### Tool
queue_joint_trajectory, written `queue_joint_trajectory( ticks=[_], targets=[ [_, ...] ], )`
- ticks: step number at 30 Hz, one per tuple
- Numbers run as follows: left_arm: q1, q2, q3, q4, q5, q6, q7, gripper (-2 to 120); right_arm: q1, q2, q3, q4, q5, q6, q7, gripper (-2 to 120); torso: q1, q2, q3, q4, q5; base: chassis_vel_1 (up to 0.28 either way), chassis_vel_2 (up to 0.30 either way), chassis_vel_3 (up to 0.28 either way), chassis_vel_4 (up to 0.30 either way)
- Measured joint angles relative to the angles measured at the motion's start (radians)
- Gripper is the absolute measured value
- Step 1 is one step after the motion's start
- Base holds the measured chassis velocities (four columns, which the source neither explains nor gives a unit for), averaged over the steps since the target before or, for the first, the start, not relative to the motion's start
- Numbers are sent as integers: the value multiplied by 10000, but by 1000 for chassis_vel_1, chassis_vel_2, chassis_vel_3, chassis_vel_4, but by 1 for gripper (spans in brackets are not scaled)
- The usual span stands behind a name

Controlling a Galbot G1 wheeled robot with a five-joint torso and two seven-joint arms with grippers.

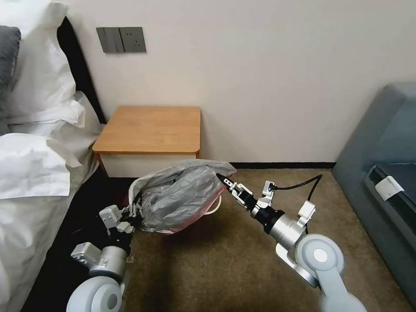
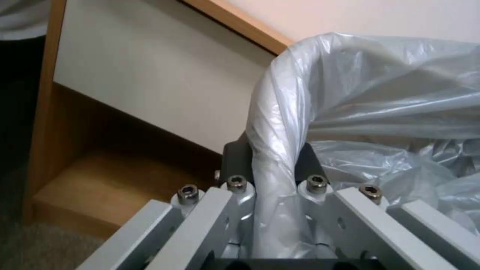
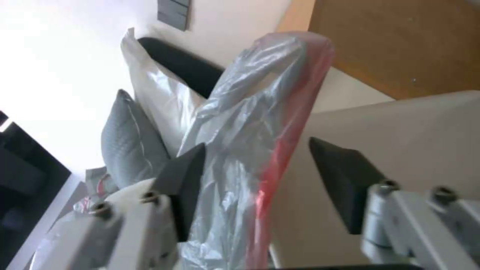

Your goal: Pick up the garbage bag from the table and place it over the trash can.

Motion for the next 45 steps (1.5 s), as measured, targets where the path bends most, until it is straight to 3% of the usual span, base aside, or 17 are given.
queue_joint_trajectory(
  ticks=[14,16,27,34,45],
  targets=[
    [-13,-37,-8,-17,-7,-2,-23,5,-217,38,20,204,-63,55,4,3,0,0,0,0,1,0,0,0,0],
    [-16,-37,-6,-10,-8,-5,-25,5,-232,49,16,222,-61,66,2,0,0,0,0,0,1,0,0,0,0],
    [-71,-55,-16,23,-95,-53,-117,5,-389,94,-4,428,28,124,295,0,0,0,-1,1,1,0,0,0,0],
    [-97,-82,-190,15,-251,-56,-183,5,-873,-375,226,732,429,22,1029,0,0,0,-1,0,1,0,0,0,0],
    [-95,-66,-250,-105,-430,-11,-173,5,-1175,-803,296,466,252,-495,1237,0,0,0,0,-1,1,0,0,0,0]
  ],
)
